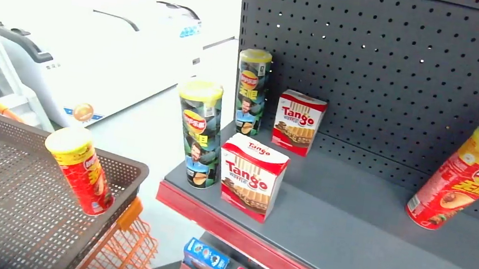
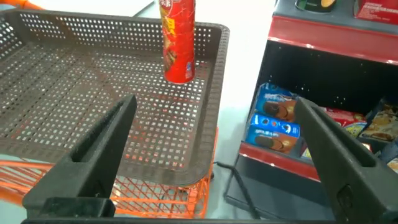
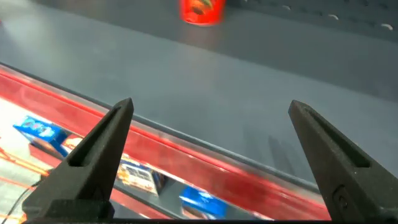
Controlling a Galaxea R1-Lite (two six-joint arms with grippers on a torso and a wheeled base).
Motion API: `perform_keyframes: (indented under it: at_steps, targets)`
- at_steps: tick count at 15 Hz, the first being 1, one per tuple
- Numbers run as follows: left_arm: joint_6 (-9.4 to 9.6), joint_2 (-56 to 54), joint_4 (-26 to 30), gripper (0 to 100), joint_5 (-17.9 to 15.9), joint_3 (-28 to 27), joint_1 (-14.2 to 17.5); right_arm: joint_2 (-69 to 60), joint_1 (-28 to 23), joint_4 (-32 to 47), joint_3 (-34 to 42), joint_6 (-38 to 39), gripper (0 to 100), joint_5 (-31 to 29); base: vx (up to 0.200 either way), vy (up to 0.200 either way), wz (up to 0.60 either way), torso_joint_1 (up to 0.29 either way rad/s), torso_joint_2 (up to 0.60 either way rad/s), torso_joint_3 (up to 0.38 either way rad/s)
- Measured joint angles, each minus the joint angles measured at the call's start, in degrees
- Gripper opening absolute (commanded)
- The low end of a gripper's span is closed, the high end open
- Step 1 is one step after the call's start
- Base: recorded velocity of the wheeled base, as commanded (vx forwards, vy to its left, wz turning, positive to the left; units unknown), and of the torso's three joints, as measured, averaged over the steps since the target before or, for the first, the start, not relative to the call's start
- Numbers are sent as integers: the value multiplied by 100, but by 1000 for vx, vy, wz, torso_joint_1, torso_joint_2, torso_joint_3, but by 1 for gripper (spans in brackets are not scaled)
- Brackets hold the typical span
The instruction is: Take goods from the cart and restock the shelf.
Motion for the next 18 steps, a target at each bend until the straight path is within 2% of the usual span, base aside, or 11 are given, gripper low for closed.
perform_keyframes:
  at_steps: [8,9,11,13,15,16,18]
  targets:
    - [27,0,0,100,-6,0,0,0,2,0,0,2,100,-4,0,0,0,0,0,0]
    - [89,2,21,100,-13,-40,4,0,0,2,0,5,100,-1,0,0,0,0,0,0]
    - [289,130,191,100,2,-484,1,0,5,0,0,5,100,-4,0,0,0,0,0,0]
    - [368,661,358,100,29,-975,-5,0,0,0,0,2,100,-4,0,0,0,0,0,0]
    - [390,1442,286,100,115,-1369,-79,0,0,0,0,2,100,-1,0,0,0,0,0,0]
    - [369,1840,158,100,165,-1491,-74,0,0,0,0,5,100,-1,0,0,0,0,0,0]
    - [322,2854,-379,100,229,-1653,171,0,2,0,0,2,100,-1,0,0,0,0,0,0]
